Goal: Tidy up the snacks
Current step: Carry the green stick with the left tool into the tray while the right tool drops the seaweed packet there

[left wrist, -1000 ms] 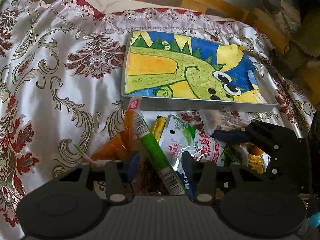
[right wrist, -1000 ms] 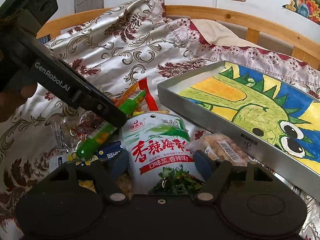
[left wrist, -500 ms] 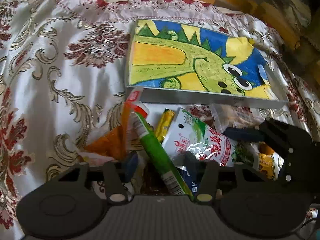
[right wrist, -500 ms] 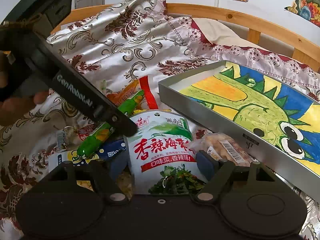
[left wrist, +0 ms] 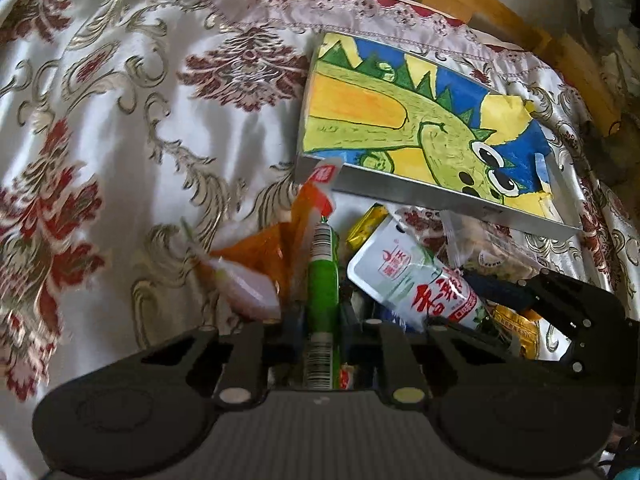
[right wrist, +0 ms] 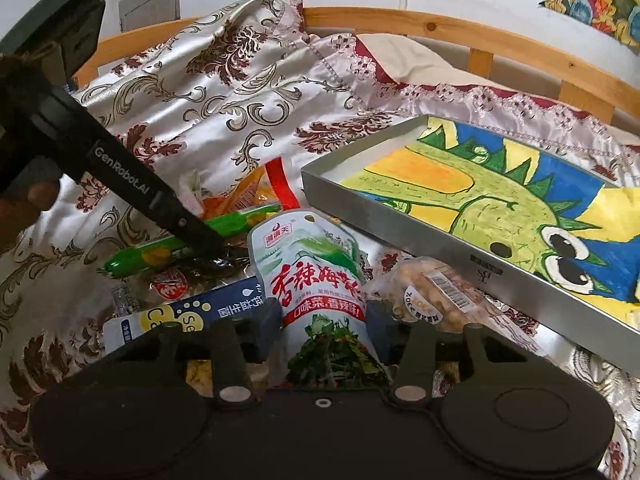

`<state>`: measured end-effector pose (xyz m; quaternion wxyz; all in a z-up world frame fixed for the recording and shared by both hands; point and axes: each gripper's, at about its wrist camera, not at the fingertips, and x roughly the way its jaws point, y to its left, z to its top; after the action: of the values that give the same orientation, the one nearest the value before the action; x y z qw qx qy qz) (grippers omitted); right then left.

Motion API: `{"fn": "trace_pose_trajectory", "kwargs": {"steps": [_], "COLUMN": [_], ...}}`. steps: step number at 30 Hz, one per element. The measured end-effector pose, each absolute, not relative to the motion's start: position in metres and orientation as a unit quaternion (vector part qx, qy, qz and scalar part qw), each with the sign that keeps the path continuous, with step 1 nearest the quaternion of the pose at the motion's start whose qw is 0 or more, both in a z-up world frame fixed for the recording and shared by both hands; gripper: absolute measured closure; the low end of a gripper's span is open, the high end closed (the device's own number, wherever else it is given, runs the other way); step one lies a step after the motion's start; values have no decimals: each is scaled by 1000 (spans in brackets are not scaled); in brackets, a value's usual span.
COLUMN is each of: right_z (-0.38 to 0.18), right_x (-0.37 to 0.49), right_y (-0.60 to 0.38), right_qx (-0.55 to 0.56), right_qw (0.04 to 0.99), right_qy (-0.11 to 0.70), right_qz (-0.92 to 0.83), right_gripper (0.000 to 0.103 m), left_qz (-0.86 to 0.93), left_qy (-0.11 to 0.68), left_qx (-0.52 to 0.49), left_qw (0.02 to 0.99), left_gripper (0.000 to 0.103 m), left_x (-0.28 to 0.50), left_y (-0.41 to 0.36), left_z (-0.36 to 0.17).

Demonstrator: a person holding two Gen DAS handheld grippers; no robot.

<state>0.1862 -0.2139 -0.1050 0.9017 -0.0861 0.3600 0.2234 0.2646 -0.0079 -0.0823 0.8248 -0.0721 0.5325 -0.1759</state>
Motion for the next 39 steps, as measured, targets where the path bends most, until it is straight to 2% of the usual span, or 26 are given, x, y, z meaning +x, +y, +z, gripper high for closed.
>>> {"fn": "trace_pose_trajectory", "kwargs": {"steps": [4,7,11,16,24,32,39], "right_z": [-97,-94,-82,-59,-58,-71,-85], "right_x": [172,162,150,142,185,241,274], "right_y": [-208,-208,-210,-220,-252,-293,-312], "right_qx": [-106,-113,-102,-77,-85,-120,-116], "right_qw": [904,904,913,941,973,974,967], "right_qy": [357,361,346,284,205,190,227], "right_qz": [208,199,190,167,60,-3,-13], "right_gripper": [72,74,75,74,74,74,74], "left_qz": [-179,-178,-183,-193,-193,-195,-200], "left_qy": [547,545,533,492,416,393,415], "left_qx": [-108,-114,-127,-130,-160,-171,-172], "left_qw": [811,811,816,839,874,882,871], "left_gripper": [85,85,85,85,85,85,85], "left_x": [256,248,237,230,266,342,385], "left_y": [1,5,8,5,-23,-80,-123], "left_z": [-77,-70,-58,-41,-26,-38,-78]}}
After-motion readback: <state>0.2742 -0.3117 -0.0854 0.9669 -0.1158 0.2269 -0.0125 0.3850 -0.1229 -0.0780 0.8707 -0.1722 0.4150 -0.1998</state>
